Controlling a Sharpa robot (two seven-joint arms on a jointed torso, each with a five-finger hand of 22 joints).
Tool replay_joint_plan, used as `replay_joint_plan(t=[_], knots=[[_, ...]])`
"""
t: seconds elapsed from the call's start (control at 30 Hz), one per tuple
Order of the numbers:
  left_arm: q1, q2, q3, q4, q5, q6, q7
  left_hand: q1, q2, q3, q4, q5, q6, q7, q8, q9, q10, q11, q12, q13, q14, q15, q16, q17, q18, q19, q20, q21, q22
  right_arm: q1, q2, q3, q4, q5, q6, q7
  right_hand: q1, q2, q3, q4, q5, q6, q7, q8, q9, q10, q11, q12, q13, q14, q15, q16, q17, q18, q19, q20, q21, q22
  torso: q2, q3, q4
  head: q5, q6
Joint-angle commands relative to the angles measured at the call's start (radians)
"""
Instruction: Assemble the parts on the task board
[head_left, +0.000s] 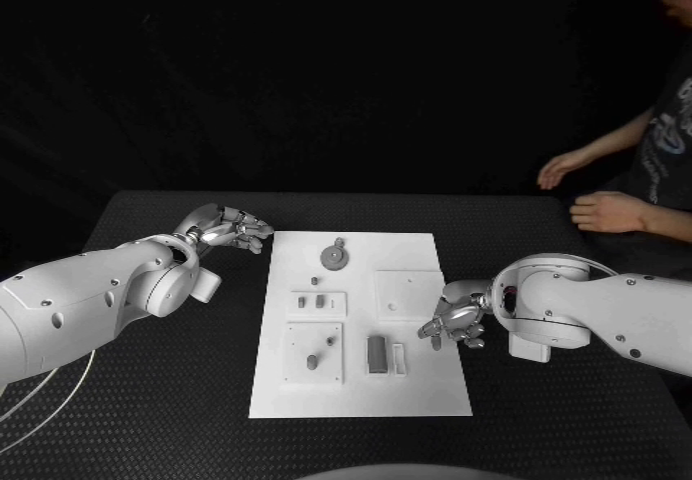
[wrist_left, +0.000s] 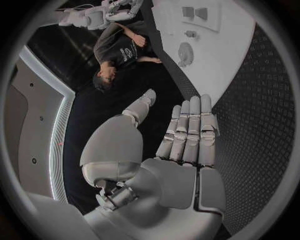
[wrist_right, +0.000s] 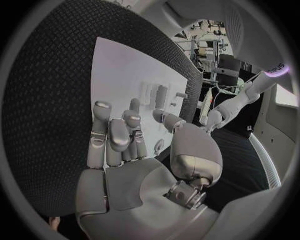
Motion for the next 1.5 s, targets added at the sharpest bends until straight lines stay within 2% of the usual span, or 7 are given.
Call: replay_joint_plan(t=[0.03, 1.5], knots=[[0.001, 0.002, 0.001, 0.003, 0.005, 0.003, 0.014, -0.012, -0.001, 0.001, 0.005, -0.004, -0.003, -0.004, 0.004, -0.001, -0.001, -0.001, 0.001, -0.001, 0.004, 0.000, -0.006, 0.002, 0.021, -0.006, 0.002, -0.003, -0.001, 0.000, 0.001, 0.000, 0.001, -0.008, 0.016, 0.007, -0.002, 0.009, -0.002, -0.006, 0.004, -0.002, 0.003, -0.001, 0.001, 0.002, -0.006, 0.002, 0.001, -0.001, -0.008, 0.003, 0.001, 0.016, -0.004, -0.002, 0.006, 0.020, 0.000, -0.0001, 0.0002, 0.000, 0.001], [0.001, 0.001, 0.000, 0.002, 0.005, 0.004, 0.014, -0.012, -0.001, 0.001, 0.006, -0.004, -0.003, -0.004, 0.005, -0.002, -0.001, -0.001, 0.001, -0.002, 0.005, 0.000, -0.009, 0.006, 0.021, -0.006, 0.002, -0.003, -0.001, 0.000, 0.001, 0.000, 0.000, -0.008, 0.019, 0.007, -0.001, 0.015, -0.006, -0.016, 0.004, -0.002, 0.003, -0.001, 0.002, 0.002, -0.006, 0.002, 0.001, 0.000, -0.008, 0.003, 0.001, 0.016, -0.005, -0.002, 0.006, 0.020, 0.000, 0.0003, 0.0001, 0.001, 0.001]])
